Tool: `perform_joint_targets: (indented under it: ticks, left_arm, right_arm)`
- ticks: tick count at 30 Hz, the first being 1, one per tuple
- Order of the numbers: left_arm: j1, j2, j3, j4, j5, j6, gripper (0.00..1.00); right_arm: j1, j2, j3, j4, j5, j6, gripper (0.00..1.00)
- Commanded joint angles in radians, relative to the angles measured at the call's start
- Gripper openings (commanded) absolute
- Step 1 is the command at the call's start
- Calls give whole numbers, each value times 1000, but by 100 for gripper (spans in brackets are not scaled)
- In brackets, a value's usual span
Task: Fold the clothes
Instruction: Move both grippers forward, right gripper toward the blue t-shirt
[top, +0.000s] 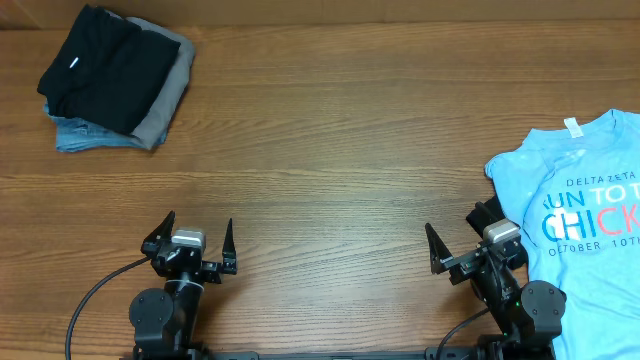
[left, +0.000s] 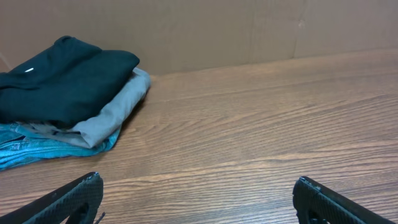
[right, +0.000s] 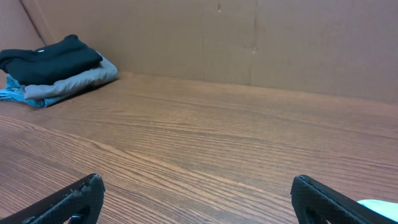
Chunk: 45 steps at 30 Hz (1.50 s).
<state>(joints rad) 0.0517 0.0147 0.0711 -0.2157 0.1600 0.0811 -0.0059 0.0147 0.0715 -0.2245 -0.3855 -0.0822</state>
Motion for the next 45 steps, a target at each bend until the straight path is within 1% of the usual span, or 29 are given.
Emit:
perform_joint_targets:
  ticks: [1, 42, 45]
  left_arm:
    - [-6, -10, -6, 5, -6, -10, 100]
    - [-6, -10, -6, 14, -11, -9, 100]
    - [-6, -10, -6, 5, -9, -11, 100]
  right_arm:
    - [-3, -12, 0, 7, 3, 5, 100]
    - [-3, -12, 0, 7, 3, 5, 100]
    - [-3, -12, 0, 6, -21, 5, 100]
